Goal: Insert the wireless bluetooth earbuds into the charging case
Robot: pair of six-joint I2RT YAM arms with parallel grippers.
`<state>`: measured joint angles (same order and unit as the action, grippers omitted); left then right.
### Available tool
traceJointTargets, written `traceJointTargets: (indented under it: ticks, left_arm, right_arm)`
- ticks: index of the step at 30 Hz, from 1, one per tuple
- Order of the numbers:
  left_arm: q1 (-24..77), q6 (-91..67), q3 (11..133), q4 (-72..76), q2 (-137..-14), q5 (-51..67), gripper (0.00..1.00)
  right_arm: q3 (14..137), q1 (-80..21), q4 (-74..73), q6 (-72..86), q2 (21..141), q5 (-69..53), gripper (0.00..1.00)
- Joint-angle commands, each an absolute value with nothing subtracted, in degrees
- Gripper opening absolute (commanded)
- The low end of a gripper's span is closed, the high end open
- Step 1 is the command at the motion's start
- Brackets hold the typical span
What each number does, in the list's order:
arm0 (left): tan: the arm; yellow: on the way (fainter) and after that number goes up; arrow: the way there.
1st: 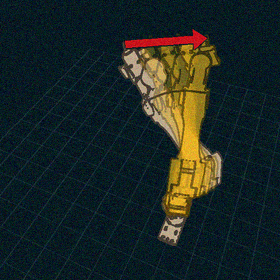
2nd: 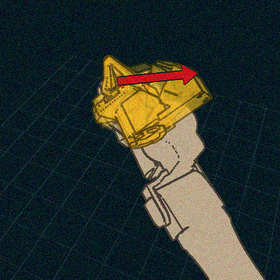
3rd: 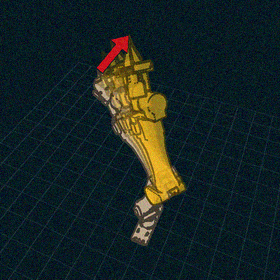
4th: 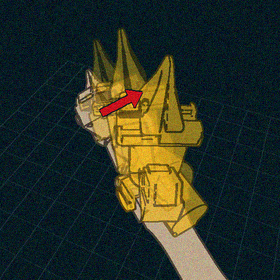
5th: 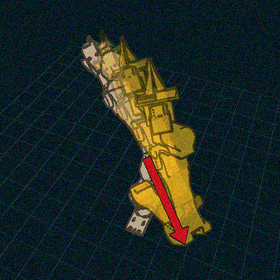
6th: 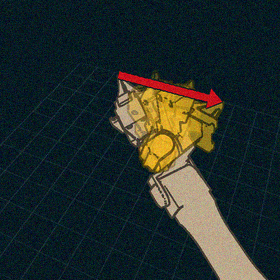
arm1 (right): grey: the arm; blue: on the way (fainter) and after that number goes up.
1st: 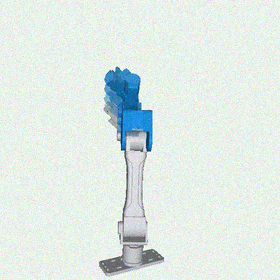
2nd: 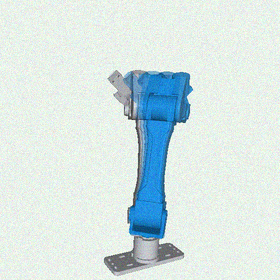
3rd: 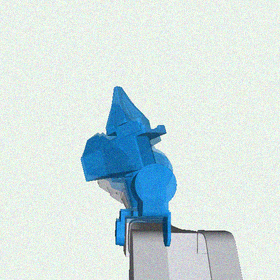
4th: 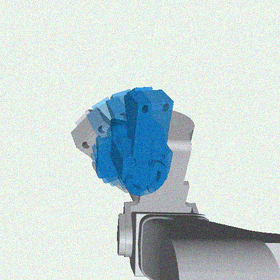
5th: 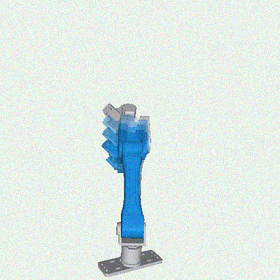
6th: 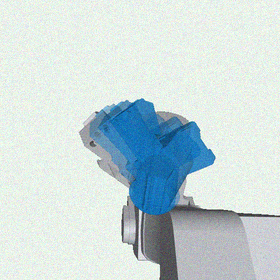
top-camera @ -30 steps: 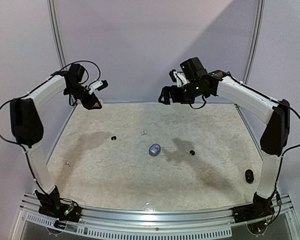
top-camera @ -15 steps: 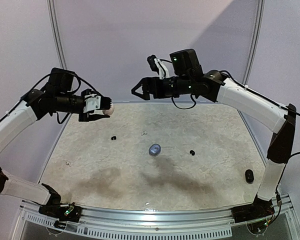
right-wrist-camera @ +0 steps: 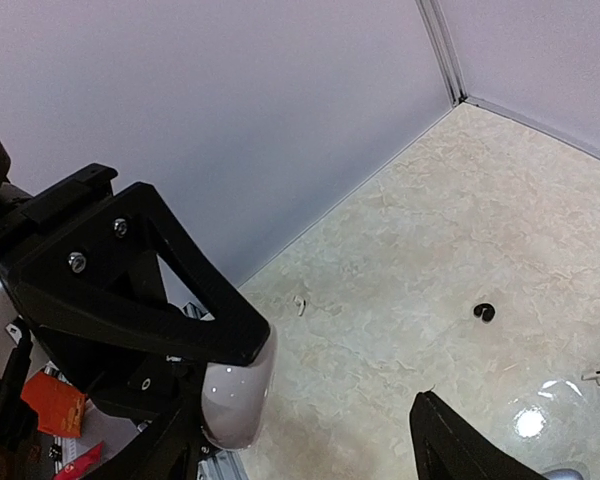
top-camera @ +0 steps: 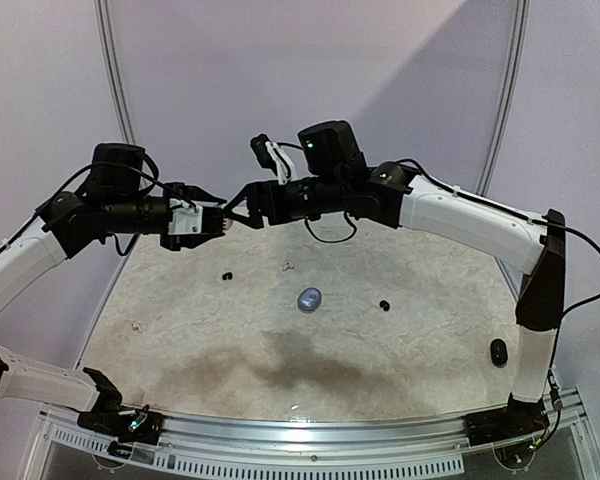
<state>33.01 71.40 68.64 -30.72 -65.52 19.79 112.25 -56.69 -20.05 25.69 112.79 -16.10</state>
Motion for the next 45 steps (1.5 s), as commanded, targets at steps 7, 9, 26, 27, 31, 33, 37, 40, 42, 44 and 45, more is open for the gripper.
traceJointTargets:
  ticks: [7,9,26,27,31,33,37,40,42,44,45]
  left_arm:
    - [34.3,71.0,68.1,-27.9,-65.7,18.3,0.2]
    - [34.5,70.2,68.4,-27.7,-66.0,17.6,0.2]
    - [30.6,55.4,77.3,-49.7,-66.3,32.2,0.99]
    - [29.7,53.5,77.7,-52.3,-66.4,35.2,0.99]
    - [29.4,44.7,78.3,-56.2,-67.7,41.9,0.95]
    - [29.4,40.6,79.5,-56.6,-69.2,44.0,0.86]
    - [31.3,37.7,83.3,-58.7,-72.8,43.4,0.67]
    - [31.7,34.4,85.5,-58.1,-74.2,42.8,0.6]
    - [31.8,33.8,85.8,-57.5,-74.4,42.9,0.59]
    - [32.2,34.0,85.8,-57.5,-74.6,43.0,0.56]
    - [32.5,34.2,85.8,-57.7,-74.6,43.2,0.55]
  right_arm:
    - [115.9,-57.3,-19.1,27.1,116.7,-20.5,0.47]
    - [117.1,-57.3,-20.0,27.0,117.4,-22.2,0.39]
    - [107.3,-55.1,-21.9,10.5,108.4,-27.4,0.0]
    - [105.8,-55.1,-22.3,5.6,107.0,-27.0,0.0]
    - [101.6,-55.5,-24.5,-6.2,102.1,-27.6,0.0]
    - [102.5,-55.8,-26.6,-9.7,102.2,-28.0,0.0]
    - [105.3,-56.8,-29.2,-14.5,103.9,-28.9,0.0]
    - [105.6,-57.5,-28.3,-15.9,104.5,-28.7,0.0]
    - [105.7,-57.9,-27.9,-16.5,104.6,-28.3,0.0]
    - [105.9,-58.0,-27.4,-16.6,104.6,-28.3,0.0]
    - [105.9,-58.1,-27.2,-16.6,104.6,-28.2,0.0]
